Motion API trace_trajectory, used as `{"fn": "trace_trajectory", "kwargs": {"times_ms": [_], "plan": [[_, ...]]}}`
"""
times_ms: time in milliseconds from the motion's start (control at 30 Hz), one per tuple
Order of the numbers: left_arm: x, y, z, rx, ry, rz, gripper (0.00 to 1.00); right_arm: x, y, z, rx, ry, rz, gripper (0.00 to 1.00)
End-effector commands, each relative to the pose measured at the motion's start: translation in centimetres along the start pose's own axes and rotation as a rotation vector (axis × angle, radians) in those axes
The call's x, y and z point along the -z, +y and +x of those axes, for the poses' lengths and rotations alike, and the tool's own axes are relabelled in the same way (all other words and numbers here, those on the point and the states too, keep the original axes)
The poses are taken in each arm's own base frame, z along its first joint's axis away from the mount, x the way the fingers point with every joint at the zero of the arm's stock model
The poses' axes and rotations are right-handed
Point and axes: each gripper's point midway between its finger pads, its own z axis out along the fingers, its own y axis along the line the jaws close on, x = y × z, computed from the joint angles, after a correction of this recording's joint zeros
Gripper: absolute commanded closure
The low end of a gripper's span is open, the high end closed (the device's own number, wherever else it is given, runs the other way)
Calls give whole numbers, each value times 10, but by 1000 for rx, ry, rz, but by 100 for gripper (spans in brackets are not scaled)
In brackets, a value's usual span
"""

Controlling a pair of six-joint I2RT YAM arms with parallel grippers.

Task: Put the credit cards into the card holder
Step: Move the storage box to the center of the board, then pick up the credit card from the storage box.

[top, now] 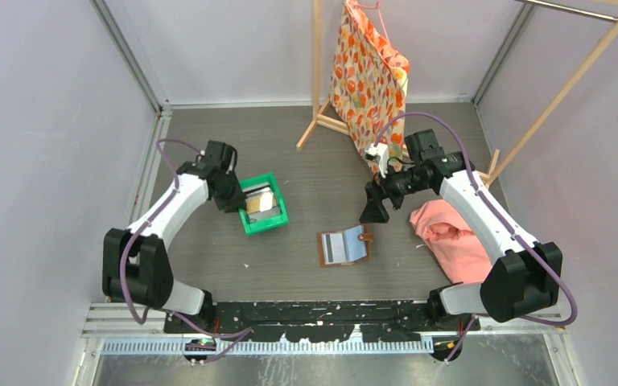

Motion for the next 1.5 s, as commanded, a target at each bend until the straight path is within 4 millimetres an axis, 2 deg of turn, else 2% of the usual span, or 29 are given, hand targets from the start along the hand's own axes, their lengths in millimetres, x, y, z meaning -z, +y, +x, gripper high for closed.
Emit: {"fn": "trace_trajectory", "kwargs": {"times_ms": [0, 67, 233, 300, 367, 467, 567, 733, 800, 833, 867, 900, 967, 1000, 1067, 1167, 1267, 1333, 1467], "plan": [[12, -16, 23, -19, -40, 75, 88, 3, 5, -8, 47, -37, -6, 0], [11, -22, 40, -48, -35, 83, 88, 1, 4, -7, 42, -33, -12, 0], [-3, -18, 66, -77, -21, 52, 84, -1, 3, -4, 44, -20, -14, 0], [-6, -14, 73, -83, -3, 52, 77, -1, 4, -3, 49, -18, -16, 0], [-3, -11, 76, -103, 0, 50, 64, 0, 5, -4, 53, -18, -18, 0], [14, -13, 68, -154, -42, 78, 45, 1, 7, -4, 69, -20, -26, 0], [43, -27, 50, -245, -126, 149, 35, 5, 12, -5, 98, -27, -30, 0], [98, -83, 34, -629, -237, 468, 27, 18, 29, -13, 216, -86, -43, 0], [104, -102, 38, -858, -277, 601, 27, 22, 36, -22, 234, -125, -54, 0], [101, -105, 33, -916, -306, 609, 23, 21, 38, -28, 187, -150, -72, 0], [94, -101, 23, -930, -339, 555, 8, 18, 43, -32, 133, -167, -113, 0], [90, -100, 18, -946, -344, 535, 1, 15, 46, -33, 108, -167, -161, 0], [82, -98, 20, -1061, -289, 535, 0, 11, 53, -24, 115, -124, -254, 0], [78, -94, 26, -1108, -234, 525, 3, 10, 54, -18, 117, -94, -273, 0], [69, -91, 33, -1221, -207, 453, 6, 2, 45, -9, 73, -62, -249, 0], [51, -87, 44, -1400, -222, 370, 9, -2, 33, -7, 58, -62, -187, 0], [35, -77, 37, -1443, -227, 273, 16, -5, 28, -5, 54, -49, -173, 0], [28, -78, 39, -1470, -227, 264, 20, -8, 24, 0, 46, -33, -167, 0], [8, -77, 54, -1541, -171, 286, 29, -11, 21, 3, 35, -19, -172, 0]]}}
